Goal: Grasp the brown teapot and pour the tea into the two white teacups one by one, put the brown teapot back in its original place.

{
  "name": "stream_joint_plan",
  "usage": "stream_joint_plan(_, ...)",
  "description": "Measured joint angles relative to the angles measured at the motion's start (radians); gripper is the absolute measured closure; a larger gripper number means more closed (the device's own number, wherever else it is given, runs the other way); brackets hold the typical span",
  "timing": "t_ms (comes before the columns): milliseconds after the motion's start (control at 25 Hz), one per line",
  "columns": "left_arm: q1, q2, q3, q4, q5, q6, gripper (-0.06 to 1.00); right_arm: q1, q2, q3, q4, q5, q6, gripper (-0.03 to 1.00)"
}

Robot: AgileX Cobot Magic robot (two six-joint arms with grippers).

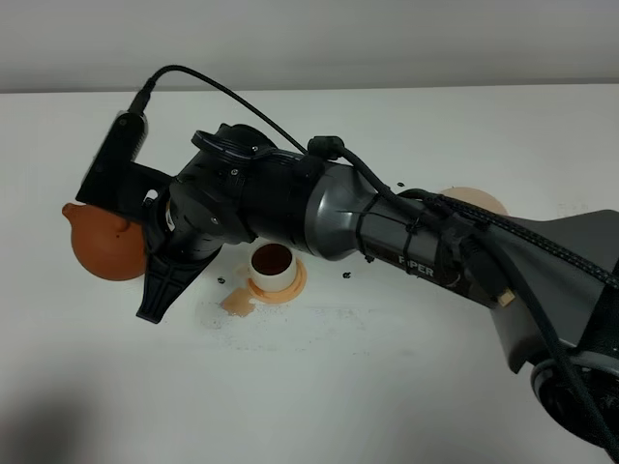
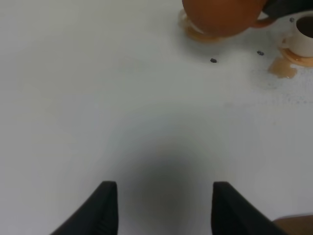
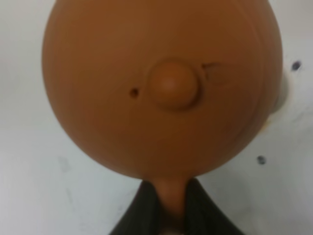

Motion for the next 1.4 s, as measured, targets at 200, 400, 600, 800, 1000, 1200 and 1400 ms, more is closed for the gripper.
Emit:
stream_joint_plan(200, 0.000, 0.000, 0.000, 0.000, 0.000, 0.000, 0.49, 0.000, 0.052, 0.000, 0.019, -0.001, 0.069, 0.85)
stream_joint_plan(400, 0.000, 0.000, 0.000, 0.000, 0.000, 0.000, 0.49, 0.000, 0.107, 0.000, 0.045, 0.003, 0.082, 0.85)
stream_joint_plan(600, 0.000, 0.000, 0.000, 0.000, 0.000, 0.000, 0.49, 0.000, 0.136, -0.001, 0.055, 0.002, 0.082, 0.85)
stream_joint_plan(800, 0.000, 0.000, 0.000, 0.000, 0.000, 0.000, 0.49, 0.000, 0.122, -0.002, 0.022, 0.021, 0.106, 0.85)
stream_joint_plan(1000, 0.000, 0.000, 0.000, 0.000, 0.000, 0.001, 0.49, -0.011, 0.004, -0.001, -0.017, 0.083, 0.128, 0.85)
stream_joint_plan(1200, 0.000, 0.000, 0.000, 0.000, 0.000, 0.001, 0.49, -0.055, -0.137, -0.001, -0.019, 0.155, 0.133, 0.85)
stream_joint_plan(1400, 0.000, 0.000, 0.000, 0.000, 0.000, 0.001, 0.49, -0.141, -0.189, -0.002, -0.002, 0.249, 0.143, 0.85)
